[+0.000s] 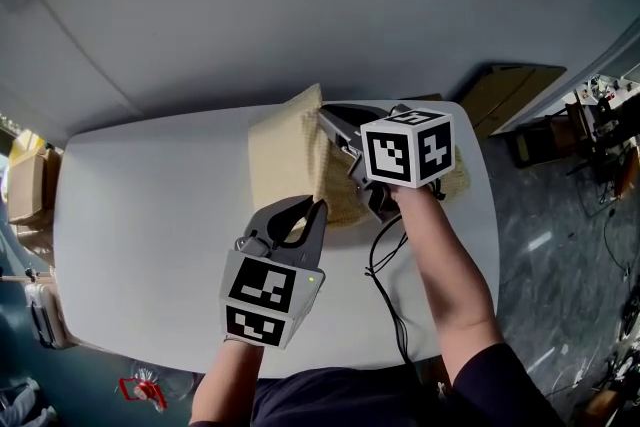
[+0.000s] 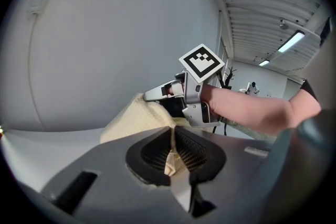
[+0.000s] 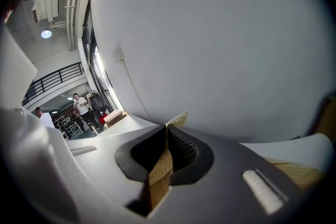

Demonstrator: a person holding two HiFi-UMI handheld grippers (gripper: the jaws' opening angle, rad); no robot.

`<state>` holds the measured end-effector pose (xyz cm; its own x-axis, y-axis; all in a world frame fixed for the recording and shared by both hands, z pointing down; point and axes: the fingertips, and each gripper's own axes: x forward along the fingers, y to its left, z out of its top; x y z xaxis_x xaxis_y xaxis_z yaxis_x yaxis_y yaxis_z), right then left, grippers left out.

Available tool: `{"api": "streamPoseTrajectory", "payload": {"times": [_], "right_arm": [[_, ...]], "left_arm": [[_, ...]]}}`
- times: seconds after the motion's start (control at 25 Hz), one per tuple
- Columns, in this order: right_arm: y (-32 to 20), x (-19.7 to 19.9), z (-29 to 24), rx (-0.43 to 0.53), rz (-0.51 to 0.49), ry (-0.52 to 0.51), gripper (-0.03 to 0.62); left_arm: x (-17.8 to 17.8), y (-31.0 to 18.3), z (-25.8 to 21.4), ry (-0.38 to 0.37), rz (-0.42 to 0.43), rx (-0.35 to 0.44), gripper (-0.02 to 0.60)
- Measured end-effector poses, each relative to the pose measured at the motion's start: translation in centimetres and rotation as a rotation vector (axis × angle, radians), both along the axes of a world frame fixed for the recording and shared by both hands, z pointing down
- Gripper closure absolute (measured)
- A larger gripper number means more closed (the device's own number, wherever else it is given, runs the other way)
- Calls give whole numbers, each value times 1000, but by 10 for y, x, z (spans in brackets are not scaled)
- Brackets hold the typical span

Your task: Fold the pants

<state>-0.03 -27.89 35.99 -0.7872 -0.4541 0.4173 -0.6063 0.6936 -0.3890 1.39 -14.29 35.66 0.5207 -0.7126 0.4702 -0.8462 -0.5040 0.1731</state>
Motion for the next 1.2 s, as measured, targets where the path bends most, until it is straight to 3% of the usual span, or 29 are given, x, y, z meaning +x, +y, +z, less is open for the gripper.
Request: {"api": "streamPoseTrajectory", "payload": {"times": [0.4, 0.76, 0.84, 0.96, 1.04, 1.12, 1.2], "right_arm": [[-26, 94, 41, -34, 66, 82, 579], [-36, 141, 75, -59, 120, 128, 577], [-38, 148, 81, -57, 142, 161, 571], [-41, 162, 85, -46, 181, 198, 565], [-41, 169, 80, -46, 200, 169, 542], [-39, 171, 74, -46, 205, 133, 542], [-35, 169, 68, -40, 192, 122, 542]], "left_arm": [[94, -23, 36, -17, 70, -36, 560], [136, -34, 70, -39, 107, -56, 552], [143, -33, 77, -50, 123, -60, 523], [153, -27, 78, -45, 156, -66, 387], [154, -23, 73, -44, 158, -53, 373], [149, -19, 68, -50, 143, -40, 390], [138, -18, 64, -52, 112, -36, 465]]}}
